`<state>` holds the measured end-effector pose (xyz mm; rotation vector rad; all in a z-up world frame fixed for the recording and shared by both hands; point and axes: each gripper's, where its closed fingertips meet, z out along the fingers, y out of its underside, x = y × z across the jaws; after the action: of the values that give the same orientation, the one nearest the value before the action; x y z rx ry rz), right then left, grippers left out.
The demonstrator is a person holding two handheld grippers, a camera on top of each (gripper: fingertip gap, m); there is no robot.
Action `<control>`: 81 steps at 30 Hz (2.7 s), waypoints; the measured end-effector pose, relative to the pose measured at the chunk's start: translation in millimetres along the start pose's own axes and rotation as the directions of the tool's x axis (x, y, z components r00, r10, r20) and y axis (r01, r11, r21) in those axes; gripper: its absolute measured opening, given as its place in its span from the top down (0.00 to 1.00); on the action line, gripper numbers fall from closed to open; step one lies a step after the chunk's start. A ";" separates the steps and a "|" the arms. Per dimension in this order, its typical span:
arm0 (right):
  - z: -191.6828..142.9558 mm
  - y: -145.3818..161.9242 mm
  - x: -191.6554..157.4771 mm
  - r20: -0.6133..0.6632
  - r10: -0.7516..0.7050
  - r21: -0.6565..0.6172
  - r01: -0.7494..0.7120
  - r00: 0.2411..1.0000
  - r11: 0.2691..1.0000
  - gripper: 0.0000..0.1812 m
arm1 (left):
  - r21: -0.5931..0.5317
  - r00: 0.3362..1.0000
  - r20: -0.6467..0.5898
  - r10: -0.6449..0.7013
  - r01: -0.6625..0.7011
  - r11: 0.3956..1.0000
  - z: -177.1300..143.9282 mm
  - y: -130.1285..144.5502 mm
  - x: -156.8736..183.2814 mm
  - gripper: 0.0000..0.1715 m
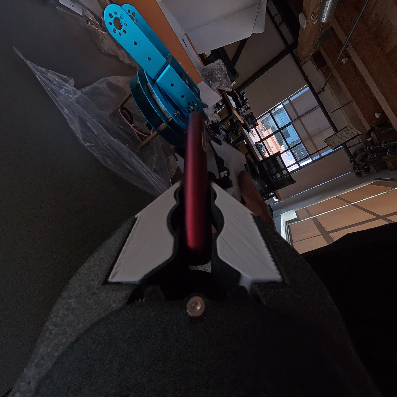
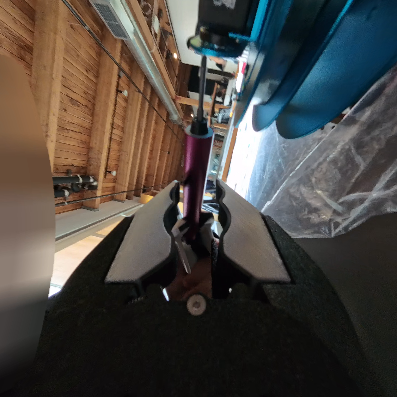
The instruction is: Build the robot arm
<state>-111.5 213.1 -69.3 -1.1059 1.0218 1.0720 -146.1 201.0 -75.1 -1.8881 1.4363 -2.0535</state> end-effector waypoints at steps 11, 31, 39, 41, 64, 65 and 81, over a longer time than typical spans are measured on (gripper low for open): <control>-4.9 -5.2 -0.1 0.020 0.022 0.048 -0.023 1.000 0.999 0.89 | -0.015 1.000 -0.004 -0.022 0.022 1.000 1.7 8.3 1.8 0.88; -9.8 2.1 6.5 0.043 0.114 0.040 -0.116 0.992 0.992 0.90 | -0.308 0.916 -0.025 0.400 -0.388 0.869 -39.2 6.9 5.9 0.78; -10.8 2.9 7.5 0.024 0.096 0.044 -0.097 0.995 0.994 0.90 | -0.357 0.944 -0.110 0.312 -0.330 0.874 -29.2 21.7 7.6 0.77; -10.7 4.2 6.1 0.031 0.112 0.039 -0.113 0.993 0.993 0.90 | -0.336 0.941 -0.119 0.318 -0.340 0.878 -25.9 12.5 6.8 0.77; -11.0 -8.3 -23.0 0.080 -0.178 0.012 0.177 0.981 0.984 0.85 | -0.374 0.953 -0.279 -0.120 0.007 0.927 13.1 30.7 23.2 0.89; -17.8 -17.5 -31.0 0.080 -0.262 0.042 0.260 0.962 0.965 0.80 | -0.359 0.948 -0.285 -0.141 0.031 0.933 13.0 27.3 24.2 0.89; -31.4 52.3 -42.6 -0.359 -0.930 -0.147 0.989 -0.079 -0.027 0.63 | -0.045 0.869 -0.403 -0.288 0.296 0.954 17.1 -27.1 48.1 0.89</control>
<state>-173.3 182.4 -41.4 -1.4958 0.2314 -0.5337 -131.0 179.9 -23.4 -1.8444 1.2376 -2.7254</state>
